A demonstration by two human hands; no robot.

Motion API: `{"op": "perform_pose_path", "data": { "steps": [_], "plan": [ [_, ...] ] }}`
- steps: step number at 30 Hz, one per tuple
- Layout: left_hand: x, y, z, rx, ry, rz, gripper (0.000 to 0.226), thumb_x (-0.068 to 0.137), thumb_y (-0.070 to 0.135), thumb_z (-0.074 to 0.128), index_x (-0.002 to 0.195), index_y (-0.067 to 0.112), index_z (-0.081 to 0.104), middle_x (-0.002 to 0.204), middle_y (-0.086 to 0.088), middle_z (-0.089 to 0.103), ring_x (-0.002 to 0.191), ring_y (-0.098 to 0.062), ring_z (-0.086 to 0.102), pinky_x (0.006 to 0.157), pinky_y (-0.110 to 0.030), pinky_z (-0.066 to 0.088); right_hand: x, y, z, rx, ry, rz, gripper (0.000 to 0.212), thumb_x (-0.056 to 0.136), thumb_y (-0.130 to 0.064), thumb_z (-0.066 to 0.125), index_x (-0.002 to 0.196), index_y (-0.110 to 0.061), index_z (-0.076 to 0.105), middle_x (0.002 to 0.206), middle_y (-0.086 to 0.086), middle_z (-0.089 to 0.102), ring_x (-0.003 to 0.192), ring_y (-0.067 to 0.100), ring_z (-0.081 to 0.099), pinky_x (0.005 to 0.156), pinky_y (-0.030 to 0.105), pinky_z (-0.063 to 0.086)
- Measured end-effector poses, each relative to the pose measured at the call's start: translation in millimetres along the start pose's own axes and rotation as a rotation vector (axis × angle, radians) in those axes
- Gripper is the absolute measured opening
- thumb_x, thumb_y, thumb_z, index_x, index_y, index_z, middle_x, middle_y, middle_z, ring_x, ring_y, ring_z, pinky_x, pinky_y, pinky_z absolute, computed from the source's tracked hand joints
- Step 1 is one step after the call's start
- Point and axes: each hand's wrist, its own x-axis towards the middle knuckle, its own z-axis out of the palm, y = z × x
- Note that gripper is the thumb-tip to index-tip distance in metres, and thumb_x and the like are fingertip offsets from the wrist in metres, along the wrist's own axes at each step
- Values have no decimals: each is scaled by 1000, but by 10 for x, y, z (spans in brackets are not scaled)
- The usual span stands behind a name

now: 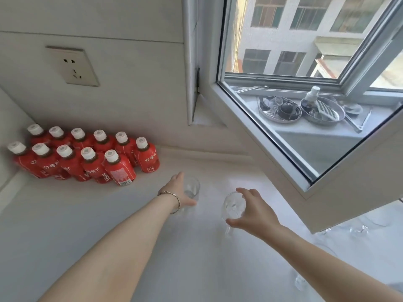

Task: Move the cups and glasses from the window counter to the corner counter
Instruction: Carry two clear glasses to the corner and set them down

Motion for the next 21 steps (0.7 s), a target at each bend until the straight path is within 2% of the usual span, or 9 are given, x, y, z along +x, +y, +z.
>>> {"op": "perform_pose_path", "data": {
  "steps": [3, 7, 12, 16, 21],
  "plan": [
    [-57, -25, 105, -73, 96, -14, 92, 62, 35, 79, 138, 21, 30, 141, -2, 41, 124, -22, 50, 100, -36, 46, -79, 76, -32, -32, -14, -14, 89, 64, -40, 76, 140, -30, 30, 134, -7, 40, 100, 17, 60, 76, 26, 46],
    [-525, -84, 271, 39, 229, 22, 86, 64, 40, 75, 138, 27, 32, 138, 4, 44, 118, -23, 55, 94, -32, 46, -252, 170, -69, -64, -32, -35, 90, 66, -40, 76, 142, -29, 29, 135, -7, 39, 104, 17, 57, 79, 25, 45],
    [-1375, -191, 429, -129, 303, -72, 81, 63, 41, 76, 133, 35, 34, 132, 4, 49, 112, -23, 58, 91, -31, 47, -605, 244, -83, -99, -58, -95, 93, 66, -39, 77, 142, -27, 26, 137, -6, 39, 116, 16, 52, 89, 28, 46],
    [-2151, -340, 605, -197, 363, -141, 83, 61, 42, 79, 131, 38, 35, 126, 6, 52, 111, -17, 59, 90, -30, 50, -960, 252, -83, -180, -94, -204, 93, 68, -40, 75, 144, -21, 25, 141, -6, 37, 120, 16, 50, 90, 28, 45],
    [-3239, -520, 1083, -295, 503, -291, 85, 62, 42, 79, 134, 40, 33, 129, 9, 51, 111, -13, 59, 90, -27, 49, -1510, 182, 9, -295, -178, -446, 97, 70, -43, 74, 148, -20, 20, 146, -8, 32, 127, 15, 45, 98, 26, 42]
  ]
}}
